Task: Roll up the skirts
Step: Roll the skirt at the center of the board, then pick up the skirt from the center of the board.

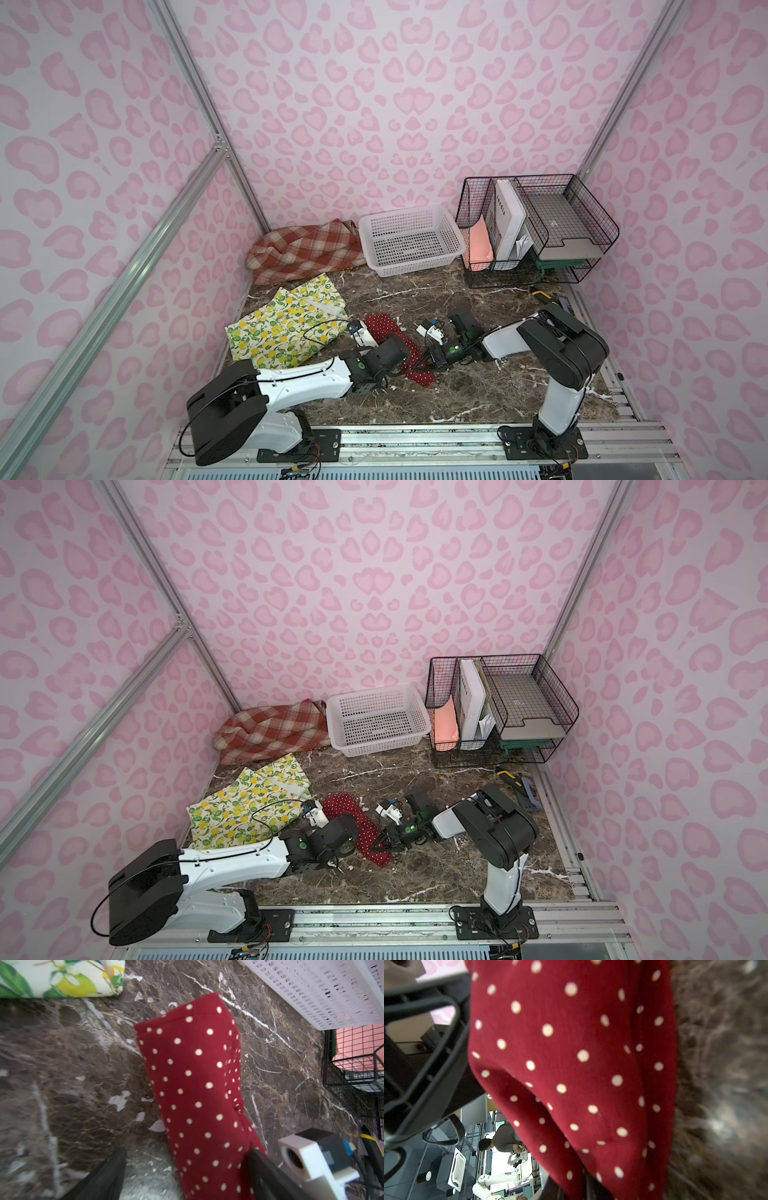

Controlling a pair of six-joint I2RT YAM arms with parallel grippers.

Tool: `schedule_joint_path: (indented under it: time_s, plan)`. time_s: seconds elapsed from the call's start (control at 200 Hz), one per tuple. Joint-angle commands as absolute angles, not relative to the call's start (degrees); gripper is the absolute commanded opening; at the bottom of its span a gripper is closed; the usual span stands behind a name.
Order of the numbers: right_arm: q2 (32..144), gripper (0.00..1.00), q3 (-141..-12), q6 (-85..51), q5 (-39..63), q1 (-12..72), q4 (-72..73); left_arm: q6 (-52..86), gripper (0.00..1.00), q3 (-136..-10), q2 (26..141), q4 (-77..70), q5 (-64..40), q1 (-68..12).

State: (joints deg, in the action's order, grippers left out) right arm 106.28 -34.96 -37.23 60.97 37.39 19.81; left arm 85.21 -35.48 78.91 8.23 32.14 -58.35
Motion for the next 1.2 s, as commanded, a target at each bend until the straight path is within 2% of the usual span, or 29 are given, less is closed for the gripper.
schedule_joint_path:
  time_s: [0.0, 0.25, 0.365, 0.44, 0.54, 0.685, 0.755, 0.84, 0.92, 0.975, 1.005, 1.125, 1.195]
  plan:
    - [107.21, 0.0, -34.25, -36.66, 45.37, 37.14, 8.7, 85.33, 0.94, -36.57, 83.46, 0.01, 32.78, -58.62]
    - [108.14, 0.0, -34.37, -36.41, 46.18, 35.51, 9.46, 90.82, 0.87, -38.05, 94.3, -1.99, 28.65, -58.79]
    - [108.28, 0.0, -35.2, -36.39, 46.75, 34.94, 9.35, 91.24, 0.8, -39.51, 97.17, -1.05, 28.22, -58.94]
    - [108.19, 0.0, -35.85, -36.43, 46.7, 34.92, 8.97, 90.87, 0.67, -40.86, 98.86, -0.79, 27.6, -58.97]
    - [108.19, 0.0, -36.17, -36.58, 46.92, 34.84, 9.23, 89.62, 0.38, -42.45, 100.43, 0.84, 27.1, -58.97]
    - [108.26, 0.0, -36.29, -37.34, 46.93, 34.84, 10.05, 87.12, 0.19, -43.69, 101.49, -0.02, 26.92, -58.97]
    - [107.98, 0.0, -36.47, -37.53, 46.85, 34.73, 10.35, 85.88, 0.01, -43.82, 101.52, -1.34, 26.72, -58.97]
    - [106.79, 0.0, -37.03, -37.14, 45.54, 34.8, 9.06, 84.63, 0.0, -43.39, 101.19, -2.91, 26.72, -58.91]
    - [104.55, 0.17, -38.26, -35.16, 43.29, 34.77, 5.14, 82.85, 0.0, -41.4, 99.79, -5.66, 26.62, -58.36]
    - [101.73, 0.36, -38.94, -33.43, 41.18, 34.59, 2.04, 80.86, 0.0, -40.4, 97.9, -5.32, 25.63, -56.73]
    - [99.92, 0.42, -39.36, -32.14, 40.0, 34.31, -0.25, 79.19, 0.0, -40.28, 96.87, -4.31, 24.38, -55.31]
    - [90.72, 0.56, -41.27, -27.3, 32.49, 32.39, -10.72, 71.79, 0.0, -38.79, 93.01, -2.23, 17.78, -49.21]
    - [86.28, 0.59, -43.11, -24.56, 28.99, 30.75, -16.51, 68.84, 0.0, -38.08, 91.31, -0.84, 15.9, -46.73]
